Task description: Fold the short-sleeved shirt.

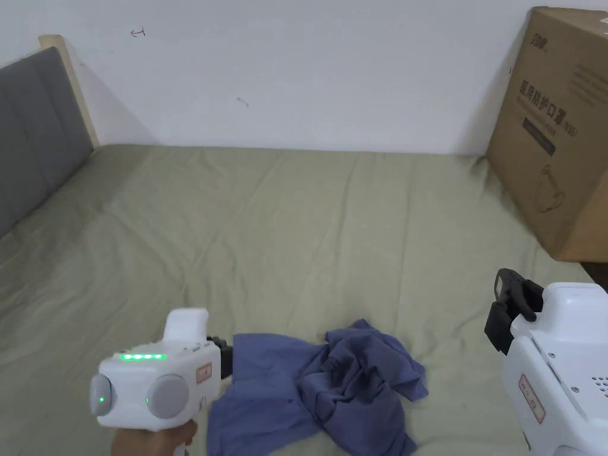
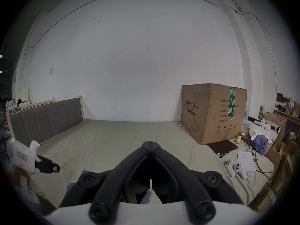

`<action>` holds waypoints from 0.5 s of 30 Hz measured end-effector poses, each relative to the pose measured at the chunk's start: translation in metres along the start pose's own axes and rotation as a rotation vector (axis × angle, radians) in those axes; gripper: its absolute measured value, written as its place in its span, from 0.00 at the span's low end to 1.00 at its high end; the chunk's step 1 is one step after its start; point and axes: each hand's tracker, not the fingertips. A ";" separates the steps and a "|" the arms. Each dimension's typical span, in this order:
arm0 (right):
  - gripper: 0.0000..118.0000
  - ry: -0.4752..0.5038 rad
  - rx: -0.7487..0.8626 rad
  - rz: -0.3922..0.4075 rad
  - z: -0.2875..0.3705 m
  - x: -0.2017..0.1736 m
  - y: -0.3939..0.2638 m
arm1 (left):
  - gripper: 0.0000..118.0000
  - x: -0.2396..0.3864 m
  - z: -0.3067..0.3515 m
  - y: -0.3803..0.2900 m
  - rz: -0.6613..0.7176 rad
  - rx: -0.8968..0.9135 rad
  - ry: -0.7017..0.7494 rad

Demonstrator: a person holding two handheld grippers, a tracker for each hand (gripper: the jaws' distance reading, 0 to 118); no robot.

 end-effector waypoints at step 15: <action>0.00 0.027 -0.092 -0.017 -0.012 0.000 -0.030 | 0.94 -0.003 -0.074 -0.067 0.087 -0.323 0.098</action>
